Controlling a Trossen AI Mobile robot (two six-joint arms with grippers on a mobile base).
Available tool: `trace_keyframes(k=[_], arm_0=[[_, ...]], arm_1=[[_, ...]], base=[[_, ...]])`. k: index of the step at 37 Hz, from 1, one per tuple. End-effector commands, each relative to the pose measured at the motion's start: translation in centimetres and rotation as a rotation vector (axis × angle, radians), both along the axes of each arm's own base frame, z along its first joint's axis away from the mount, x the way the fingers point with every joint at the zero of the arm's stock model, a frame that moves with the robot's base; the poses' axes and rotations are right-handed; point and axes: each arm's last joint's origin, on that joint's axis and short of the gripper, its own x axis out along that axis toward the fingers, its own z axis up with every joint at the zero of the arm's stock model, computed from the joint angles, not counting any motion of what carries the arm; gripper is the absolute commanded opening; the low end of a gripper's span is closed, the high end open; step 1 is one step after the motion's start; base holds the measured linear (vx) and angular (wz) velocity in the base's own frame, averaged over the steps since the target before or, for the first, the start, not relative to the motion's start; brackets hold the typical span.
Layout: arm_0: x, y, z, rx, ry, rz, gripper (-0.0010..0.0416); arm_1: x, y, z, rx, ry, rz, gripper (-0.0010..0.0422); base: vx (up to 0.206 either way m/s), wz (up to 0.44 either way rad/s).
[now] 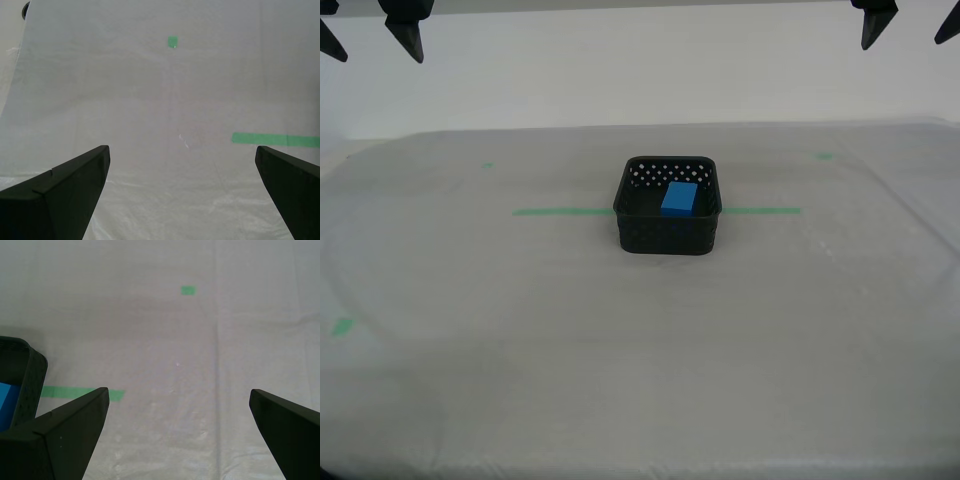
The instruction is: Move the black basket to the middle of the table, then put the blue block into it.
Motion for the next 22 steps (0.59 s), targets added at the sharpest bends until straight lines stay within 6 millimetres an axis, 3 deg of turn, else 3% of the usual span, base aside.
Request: trace_keyframes(k=[1, 22], arm_0=[[-0.01, 0.04, 0.03, 0.0, -0.001, 0.002, 0.0394], [-0.01, 0.04, 0.03, 0.0, -0.001, 0.002, 0.0394]], arm_1=[[0.0, -0.01, 0.02, 0.004, 0.0, -0.003, 0.04], [0.0, -0.01, 0.02, 0.004, 0.0, -0.003, 0.04]], base=[[0.0, 0.0], [0.0, 0.0]])
